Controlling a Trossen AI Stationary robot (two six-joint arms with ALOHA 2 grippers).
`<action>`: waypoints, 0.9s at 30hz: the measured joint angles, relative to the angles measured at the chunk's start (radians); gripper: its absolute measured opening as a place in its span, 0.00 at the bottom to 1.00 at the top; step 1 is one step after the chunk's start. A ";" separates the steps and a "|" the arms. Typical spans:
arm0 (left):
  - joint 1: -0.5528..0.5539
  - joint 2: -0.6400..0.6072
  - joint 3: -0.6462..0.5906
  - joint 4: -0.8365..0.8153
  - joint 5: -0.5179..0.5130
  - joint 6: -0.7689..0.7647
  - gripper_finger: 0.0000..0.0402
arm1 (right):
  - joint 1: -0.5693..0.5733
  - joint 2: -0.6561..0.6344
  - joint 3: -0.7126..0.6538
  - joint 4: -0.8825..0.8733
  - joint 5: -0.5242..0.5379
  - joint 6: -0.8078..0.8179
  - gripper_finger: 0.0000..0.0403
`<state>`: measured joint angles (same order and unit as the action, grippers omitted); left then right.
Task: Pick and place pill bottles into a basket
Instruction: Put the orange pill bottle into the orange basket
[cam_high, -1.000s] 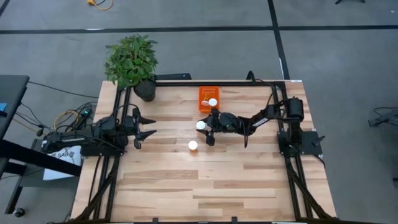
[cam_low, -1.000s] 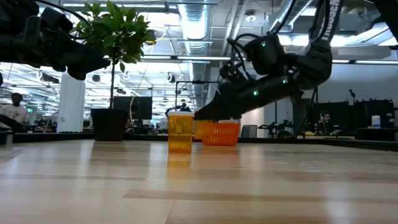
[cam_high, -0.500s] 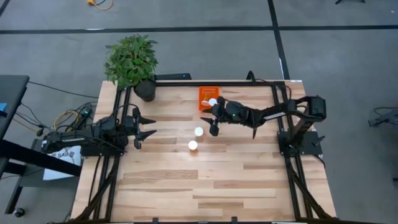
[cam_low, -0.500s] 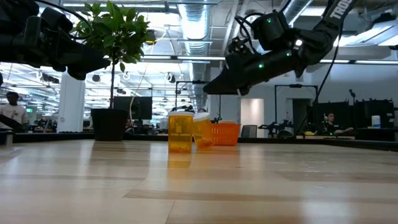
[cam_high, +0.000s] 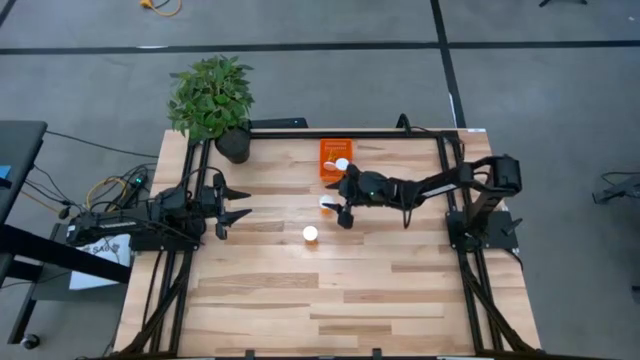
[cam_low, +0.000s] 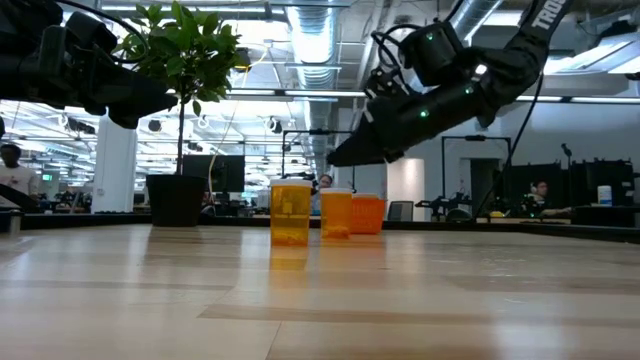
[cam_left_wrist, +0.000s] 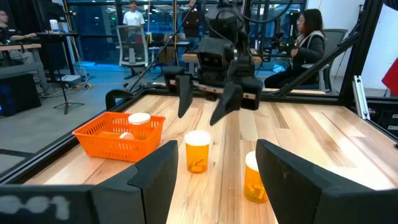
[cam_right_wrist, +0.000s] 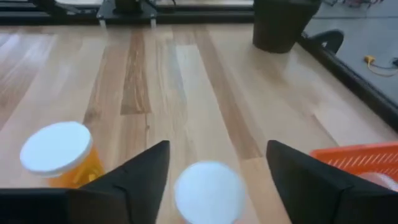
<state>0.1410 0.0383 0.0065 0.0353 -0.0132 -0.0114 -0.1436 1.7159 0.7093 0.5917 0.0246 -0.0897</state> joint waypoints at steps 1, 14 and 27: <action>0.000 0.000 0.000 0.000 0.000 0.000 0.52 | 0.000 0.011 0.000 0.010 0.000 0.002 0.68; 0.000 0.000 0.000 0.000 0.000 0.000 0.52 | 0.010 0.125 0.003 0.067 0.025 0.010 0.82; 0.000 0.000 0.000 0.000 0.001 0.000 0.52 | -0.010 0.139 0.003 0.035 0.034 0.010 0.78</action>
<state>0.1406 0.0387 0.0067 0.0352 -0.0124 -0.0116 -0.1539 1.8549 0.7123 0.6266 0.0582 -0.0793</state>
